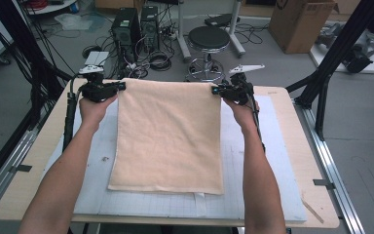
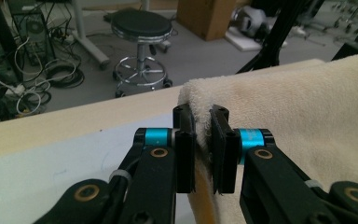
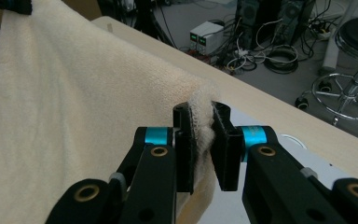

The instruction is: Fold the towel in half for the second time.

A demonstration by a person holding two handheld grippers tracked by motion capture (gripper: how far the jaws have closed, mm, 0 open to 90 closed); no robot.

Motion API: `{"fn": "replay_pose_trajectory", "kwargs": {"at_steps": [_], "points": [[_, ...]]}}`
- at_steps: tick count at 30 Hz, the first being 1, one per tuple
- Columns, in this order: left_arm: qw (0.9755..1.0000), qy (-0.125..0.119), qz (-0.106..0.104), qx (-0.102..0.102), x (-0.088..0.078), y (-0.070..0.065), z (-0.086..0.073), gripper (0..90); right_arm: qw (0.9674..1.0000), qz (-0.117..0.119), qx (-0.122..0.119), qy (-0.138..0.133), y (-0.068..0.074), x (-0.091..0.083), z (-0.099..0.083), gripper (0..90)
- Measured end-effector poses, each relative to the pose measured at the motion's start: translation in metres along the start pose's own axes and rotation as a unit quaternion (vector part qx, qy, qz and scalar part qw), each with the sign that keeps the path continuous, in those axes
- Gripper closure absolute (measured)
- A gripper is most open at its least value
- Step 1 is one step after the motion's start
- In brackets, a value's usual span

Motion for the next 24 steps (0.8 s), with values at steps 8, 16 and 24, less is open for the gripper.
{"fn": "replay_pose_trajectory", "kwargs": {"at_steps": [8, 16, 24], "points": [[0.9998, 0.011, -0.01, -0.013, 0.0, 0.003, -0.028, 81.5, 0.9997, 0.013, 0.002, 0.019, 0.003, 0.008, -0.023, 80.7], [0.9996, 0.006, -0.025, -0.01, -0.006, -0.002, -0.04, 81.5, 0.9992, 0.037, 0.001, 0.015, 0.008, 0.005, -0.035, 80.7], [0.9992, 0.006, -0.038, -0.009, -0.016, -0.005, -0.052, 81.5, 0.9979, 0.065, -0.003, 0.009, 0.011, -0.007, -0.038, 80.7]]}}
Point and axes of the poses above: each handheld gripper's, and its own axes: x roughly forward along the jaws, z roughly out of its top, y roughly to its left, the point moved 2 cm from there along x, roughly forward along the jaws, and after that the axes turned 11 degrees about -z, right-handed, at the moved point
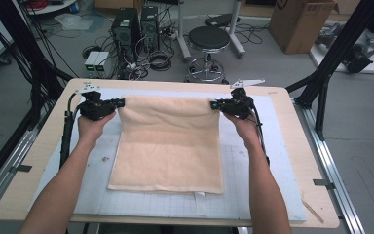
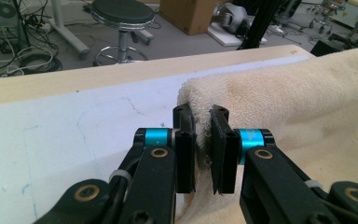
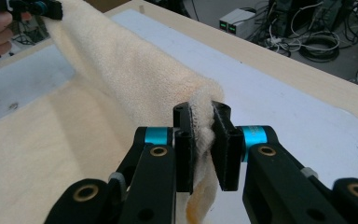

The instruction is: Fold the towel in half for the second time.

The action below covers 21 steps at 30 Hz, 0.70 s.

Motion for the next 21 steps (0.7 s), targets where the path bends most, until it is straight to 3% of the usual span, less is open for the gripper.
{"fn": "replay_pose_trajectory", "kwargs": {"at_steps": [11, 14, 21], "points": [[0.9997, 0.003, -0.022, 0.006, -0.009, -0.01, -0.008, 81.4, 0.9996, 0.027, -0.003, -0.001, 0.004, -0.01, -0.012, 80.7], [0.9993, 0.018, -0.026, 0.019, -0.012, -0.014, -0.009, 81.3, 0.9994, 0.033, -0.004, 0.001, 0.006, -0.012, -0.016, 80.7], [0.9986, 0.012, -0.037, 0.037, -0.02, -0.027, -0.006, 81.3, 0.999, 0.045, -0.003, -0.006, 0.01, -0.022, -0.024, 80.7]]}}
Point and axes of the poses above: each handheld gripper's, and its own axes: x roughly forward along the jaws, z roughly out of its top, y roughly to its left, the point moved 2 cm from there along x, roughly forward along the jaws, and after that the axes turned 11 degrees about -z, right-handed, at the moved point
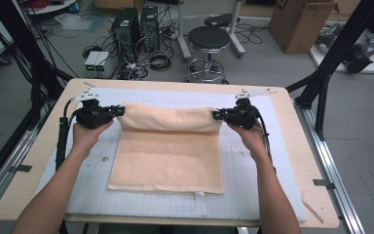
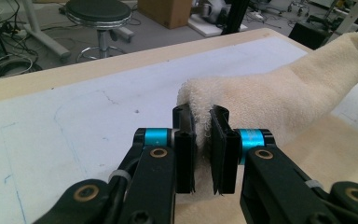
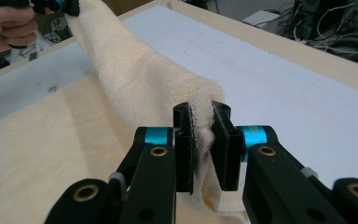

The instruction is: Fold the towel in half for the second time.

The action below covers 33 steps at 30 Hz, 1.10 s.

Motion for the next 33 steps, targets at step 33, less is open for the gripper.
{"fn": "replay_pose_trajectory", "kwargs": {"at_steps": [33], "points": [[0.9985, 0.024, -0.038, 0.031, -0.041, -0.046, -0.076, 79.4, 0.9988, 0.043, -0.022, 0.011, 0.041, -0.025, -0.059, 80.4]]}}
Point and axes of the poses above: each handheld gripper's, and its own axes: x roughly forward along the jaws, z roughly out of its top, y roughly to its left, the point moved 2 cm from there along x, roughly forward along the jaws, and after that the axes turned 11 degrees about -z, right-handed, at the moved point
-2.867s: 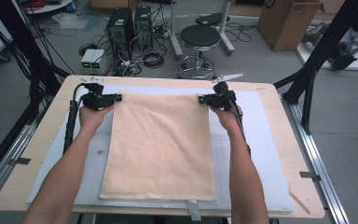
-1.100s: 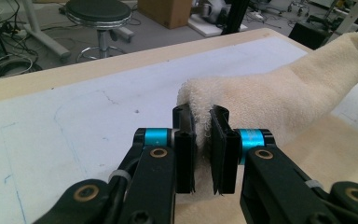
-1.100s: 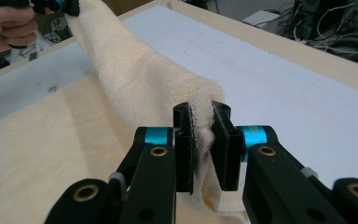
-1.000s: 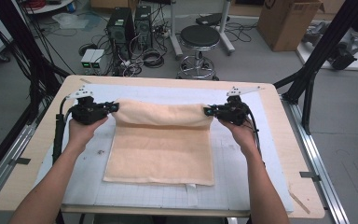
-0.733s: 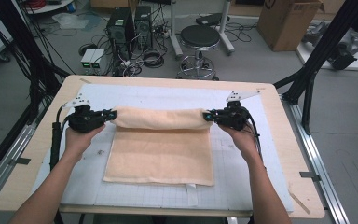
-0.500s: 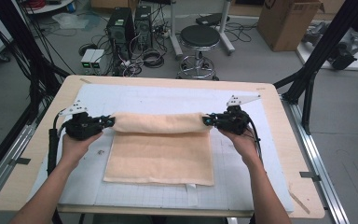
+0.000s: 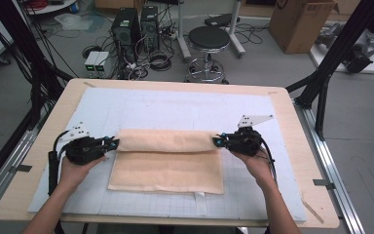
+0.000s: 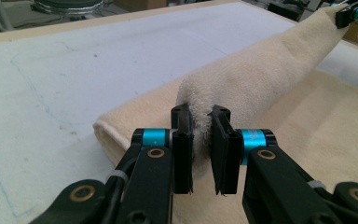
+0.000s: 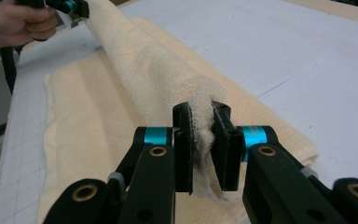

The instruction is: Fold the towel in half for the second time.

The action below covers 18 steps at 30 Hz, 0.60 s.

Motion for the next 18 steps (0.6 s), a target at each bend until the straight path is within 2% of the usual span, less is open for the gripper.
{"fn": "replay_pose_trajectory", "kwargs": {"at_steps": [3, 4, 7, 10, 14, 18], "points": [[0.9998, 0.02, 0.0, 0.007, 0.001, -0.003, -0.005, 79.1, 1.0, 0.002, -0.005, 0.004, 0.006, 0.001, -0.008, 80.3], [0.9997, 0.019, 0.002, 0.013, 0.0, -0.005, -0.007, 79.2, 1.0, 0.003, -0.005, 0.008, 0.008, 0.001, -0.01, 80.2], [0.9998, 0.018, -0.001, 0.007, -0.001, -0.007, -0.013, 79.4, 0.9999, -0.002, -0.014, 0.006, 0.012, 0.001, -0.018, 80.2], [0.9998, 0.019, -0.004, 0.004, -0.002, -0.008, -0.019, 79.5, 0.9999, -0.004, -0.009, 0.003, 0.015, 0.0, -0.025, 80.1], [0.9999, 0.007, -0.01, 0.004, -0.005, -0.011, -0.017, 79.5, 0.9999, -0.009, -0.008, -0.007, 0.018, -0.001, -0.033, 80.1], [0.9999, 0.005, -0.01, 0.011, -0.007, -0.014, -0.019, 79.5, 0.9998, -0.011, -0.01, -0.01, 0.023, -0.005, -0.033, 79.9]]}}
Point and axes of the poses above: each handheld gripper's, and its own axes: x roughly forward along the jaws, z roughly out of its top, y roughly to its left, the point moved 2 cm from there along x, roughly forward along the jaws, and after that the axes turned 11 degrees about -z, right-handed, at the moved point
